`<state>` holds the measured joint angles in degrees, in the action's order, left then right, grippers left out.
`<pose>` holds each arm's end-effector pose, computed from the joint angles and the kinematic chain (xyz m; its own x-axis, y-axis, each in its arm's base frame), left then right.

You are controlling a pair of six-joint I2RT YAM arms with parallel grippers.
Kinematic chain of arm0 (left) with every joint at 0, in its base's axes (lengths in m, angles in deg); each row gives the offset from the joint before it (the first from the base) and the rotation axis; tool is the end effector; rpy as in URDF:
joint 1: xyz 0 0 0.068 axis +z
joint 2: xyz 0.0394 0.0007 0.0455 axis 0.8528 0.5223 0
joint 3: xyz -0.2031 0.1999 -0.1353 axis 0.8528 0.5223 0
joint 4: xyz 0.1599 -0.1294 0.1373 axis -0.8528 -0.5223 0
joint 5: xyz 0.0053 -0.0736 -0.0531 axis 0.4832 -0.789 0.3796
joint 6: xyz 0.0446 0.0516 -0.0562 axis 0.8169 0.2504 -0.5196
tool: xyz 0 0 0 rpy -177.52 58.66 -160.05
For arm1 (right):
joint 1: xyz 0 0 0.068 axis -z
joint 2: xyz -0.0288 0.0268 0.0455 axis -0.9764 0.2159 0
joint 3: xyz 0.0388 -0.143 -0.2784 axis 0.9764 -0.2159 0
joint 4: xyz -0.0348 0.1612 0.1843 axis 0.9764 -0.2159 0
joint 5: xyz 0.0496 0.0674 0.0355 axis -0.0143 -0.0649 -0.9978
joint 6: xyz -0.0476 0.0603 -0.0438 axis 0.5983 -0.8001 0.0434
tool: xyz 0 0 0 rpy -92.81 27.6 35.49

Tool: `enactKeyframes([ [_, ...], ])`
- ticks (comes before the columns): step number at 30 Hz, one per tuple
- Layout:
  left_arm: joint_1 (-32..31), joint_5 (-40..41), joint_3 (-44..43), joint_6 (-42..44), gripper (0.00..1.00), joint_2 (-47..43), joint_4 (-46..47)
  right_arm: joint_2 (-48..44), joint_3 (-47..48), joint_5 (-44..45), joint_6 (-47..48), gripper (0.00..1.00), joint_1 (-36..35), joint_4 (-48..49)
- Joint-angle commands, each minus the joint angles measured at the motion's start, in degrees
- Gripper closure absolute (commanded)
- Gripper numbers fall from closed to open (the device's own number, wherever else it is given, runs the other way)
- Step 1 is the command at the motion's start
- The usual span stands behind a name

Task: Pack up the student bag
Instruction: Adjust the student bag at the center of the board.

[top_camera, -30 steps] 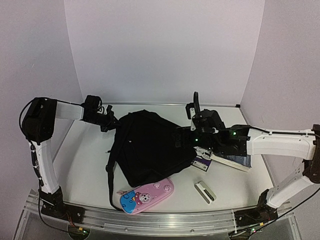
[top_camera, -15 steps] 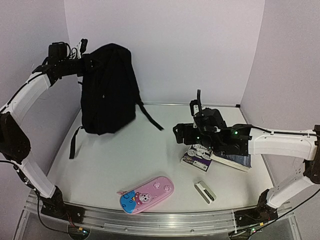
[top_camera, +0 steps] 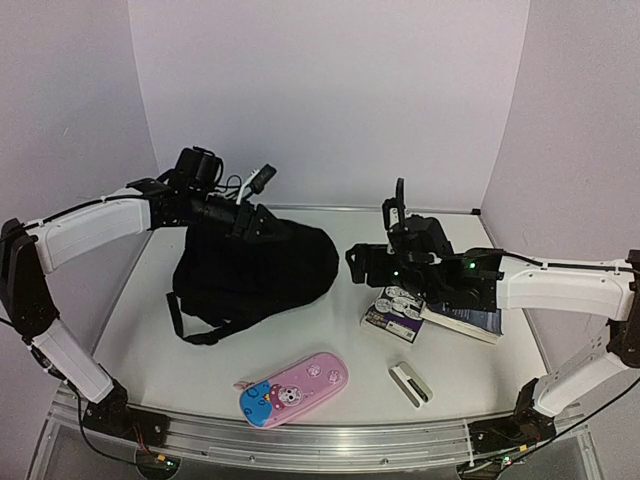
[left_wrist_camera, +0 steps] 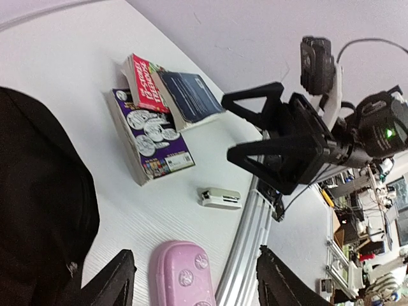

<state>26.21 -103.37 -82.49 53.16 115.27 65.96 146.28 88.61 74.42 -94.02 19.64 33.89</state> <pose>0.2713 -0.2401 0.3598 -0.6500 0.2453 -0.7193 0.7561 0.3033 -0.5799 0.2086 0.2694 0.3227 -0.4878 0.0415 -0.8720 -0.3774 0.8907 0.2535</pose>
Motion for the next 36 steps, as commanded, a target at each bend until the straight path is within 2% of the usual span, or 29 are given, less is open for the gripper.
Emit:
enactKeyframes([
  [1,-0.99,-2.69,3.22,-2.96,0.32,-5.97,2.96,-1.78,0.96,-0.72,0.78,0.09,-0.07,1.69],
  [4,-0.44,6.43,7.11,-7.17,0.24,-11.22,2.02,-1.2,2.58,-5.09,4.18,0.11,-0.07,1.74],
  [6,2.18,13.88,9.58,-10.68,0.22,-13.93,-0.56,1.21,4.7,-8.74,5.68,0.12,-0.07,1.44],
  [10,12.98,18.3,19.87,-21.48,0.2,-19.35,1.04,9.87,9.76,-15.1,6.27,0.13,-0.08,0.68],
  [14,16.37,23.31,28.59,-26.69,0.17,-23.1,1.3,18.44,15.95,-16.65,4.0,0.13,0.0,-0.61],
  [20,16.73,26.79,37.87,-33.09,0.15,-25.75,4.82,28.38,22.85,-22.66,0.8,0.2,4.02,-0.94],
  [24,16.8,25.07,45.16,-38.22,0.26,-26.31,13.58,33.25,26.75,-27.44,0.3,0.25,6.35,-0.98],
  [26,16.79,22.88,47.46,-40.24,0.27,-25.52,18.68,35.3,28.32,-28.76,-0.26,0.27,7.39,-1.29],
  [31,16.82,22.14,49.97,-42.97,0.21,-22.98,26.61,38.64,29.31,-30.97,-2.09,0.29,9.93,-2.84],
  [36,16.8,21.5,50.66,-44.21,0.27,-19.87,32.0,41.49,30.24,-37.3,-1.87,0.33,9.94,-2.81],
])
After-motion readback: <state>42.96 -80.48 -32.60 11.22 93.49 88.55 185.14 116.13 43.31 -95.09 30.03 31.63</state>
